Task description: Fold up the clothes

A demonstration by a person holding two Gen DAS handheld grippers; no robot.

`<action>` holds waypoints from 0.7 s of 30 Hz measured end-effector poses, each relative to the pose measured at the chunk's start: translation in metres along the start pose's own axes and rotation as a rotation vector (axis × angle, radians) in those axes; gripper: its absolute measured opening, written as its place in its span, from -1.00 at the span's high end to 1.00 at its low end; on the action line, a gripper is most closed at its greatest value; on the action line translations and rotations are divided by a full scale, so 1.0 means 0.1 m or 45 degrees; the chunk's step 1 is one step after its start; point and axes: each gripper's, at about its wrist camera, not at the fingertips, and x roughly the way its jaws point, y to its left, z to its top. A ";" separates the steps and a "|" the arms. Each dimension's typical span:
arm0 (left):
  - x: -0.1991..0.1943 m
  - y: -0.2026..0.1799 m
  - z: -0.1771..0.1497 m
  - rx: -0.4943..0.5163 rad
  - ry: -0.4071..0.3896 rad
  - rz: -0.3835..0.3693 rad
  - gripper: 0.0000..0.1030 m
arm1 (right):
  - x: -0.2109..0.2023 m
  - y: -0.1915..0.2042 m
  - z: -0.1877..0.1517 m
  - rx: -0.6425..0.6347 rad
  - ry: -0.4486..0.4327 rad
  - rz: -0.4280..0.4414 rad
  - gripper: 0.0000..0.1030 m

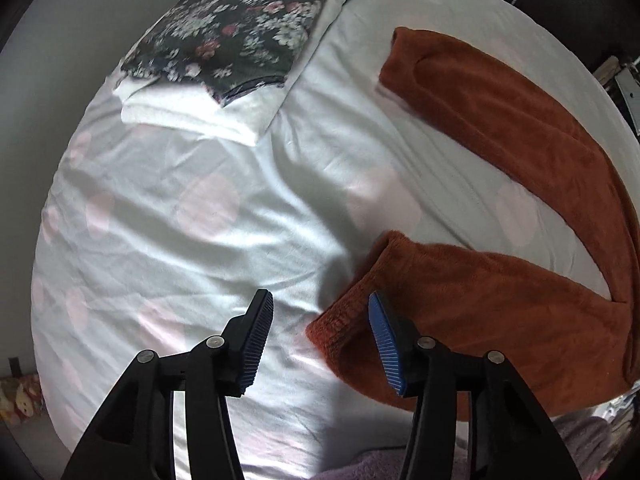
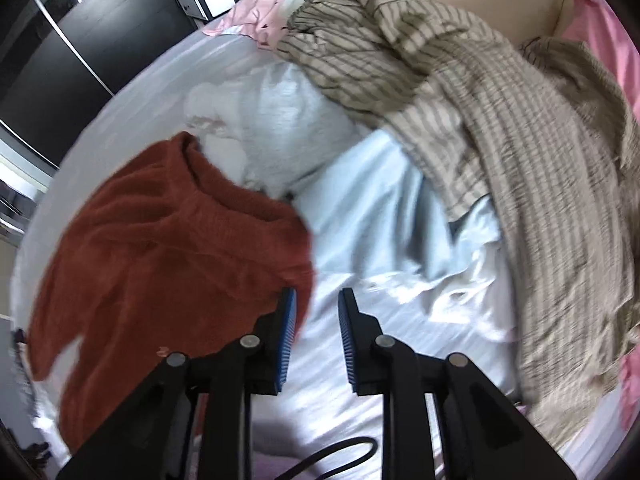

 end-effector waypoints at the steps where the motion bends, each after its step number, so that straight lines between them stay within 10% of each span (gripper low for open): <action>1: 0.02 -0.05 0.03 0.016 -0.014 0.010 0.00 | 0.00 0.05 -0.01 0.014 0.010 0.041 0.58; 8: 0.20 -0.39 0.26 0.113 -0.104 0.073 0.00 | 0.02 1.09 -0.27 -0.065 -0.011 0.252 0.58; 13: 0.36 -0.39 0.28 0.042 -0.110 -0.076 0.03 | 0.21 1.69 -0.47 -0.120 -0.026 0.349 0.58; 17: 0.46 -0.42 0.25 0.012 -0.144 -0.086 0.66 | 0.44 2.00 -0.63 -0.152 0.014 0.407 0.58; 21: 0.35 -0.38 0.28 -0.033 -0.284 0.011 0.78 | 0.64 2.28 -0.84 -0.181 -0.009 0.480 0.58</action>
